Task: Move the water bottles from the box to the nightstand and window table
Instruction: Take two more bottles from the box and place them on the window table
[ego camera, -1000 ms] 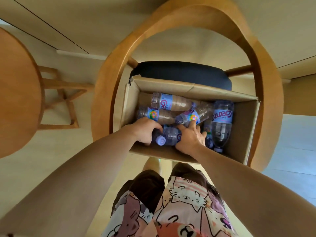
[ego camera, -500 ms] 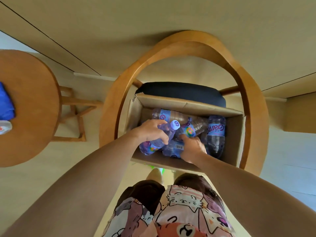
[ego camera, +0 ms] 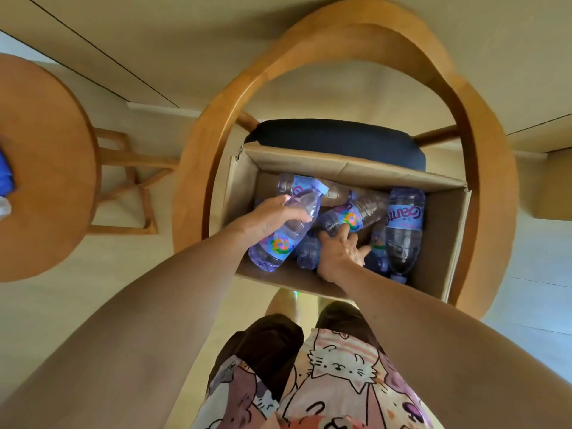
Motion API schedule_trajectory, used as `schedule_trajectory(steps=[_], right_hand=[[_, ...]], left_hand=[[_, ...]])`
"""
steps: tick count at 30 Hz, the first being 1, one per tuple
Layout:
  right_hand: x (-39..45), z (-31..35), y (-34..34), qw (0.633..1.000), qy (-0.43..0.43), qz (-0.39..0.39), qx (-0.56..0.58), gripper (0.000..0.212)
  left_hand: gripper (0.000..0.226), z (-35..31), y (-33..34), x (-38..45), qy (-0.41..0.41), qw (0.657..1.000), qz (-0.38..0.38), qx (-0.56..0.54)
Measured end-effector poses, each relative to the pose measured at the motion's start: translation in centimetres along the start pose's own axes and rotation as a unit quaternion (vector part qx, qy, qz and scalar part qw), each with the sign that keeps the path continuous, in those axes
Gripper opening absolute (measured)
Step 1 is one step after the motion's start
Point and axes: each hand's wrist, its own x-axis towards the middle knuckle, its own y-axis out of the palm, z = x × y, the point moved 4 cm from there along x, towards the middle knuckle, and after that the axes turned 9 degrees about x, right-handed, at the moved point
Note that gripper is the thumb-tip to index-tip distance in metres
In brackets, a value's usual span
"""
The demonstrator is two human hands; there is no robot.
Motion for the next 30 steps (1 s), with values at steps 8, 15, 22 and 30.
schedule_trajectory(steps=[8, 15, 22, 30], right_hand=[[-0.3, -0.2, -0.8, 0.999, -0.013, -0.034, -0.013, 0.062], [-1.5, -1.6, -2.2, 0.998, -0.057, -0.035, -0.007, 0.081], [-4.6, -2.8, -5.0, 0.988, -0.049, -0.072, 0.13, 0.08], [-9.9, -3.4, -12.1, 0.83, -0.051, -0.078, 0.549, 0.069]], left_hand=[[0.025, 1.7, -0.9, -1.2, -0.036, 0.988, 0.008, -0.151], [0.03, 0.8, -0.8, -2.6, -0.041, 0.987, -0.002, -0.153], [0.05, -2.2, -1.1, -5.2, -0.024, 0.993, 0.006, -0.111], [0.04, -8.7, -2.6, -8.0, 0.031, 0.997, 0.021, -0.062]])
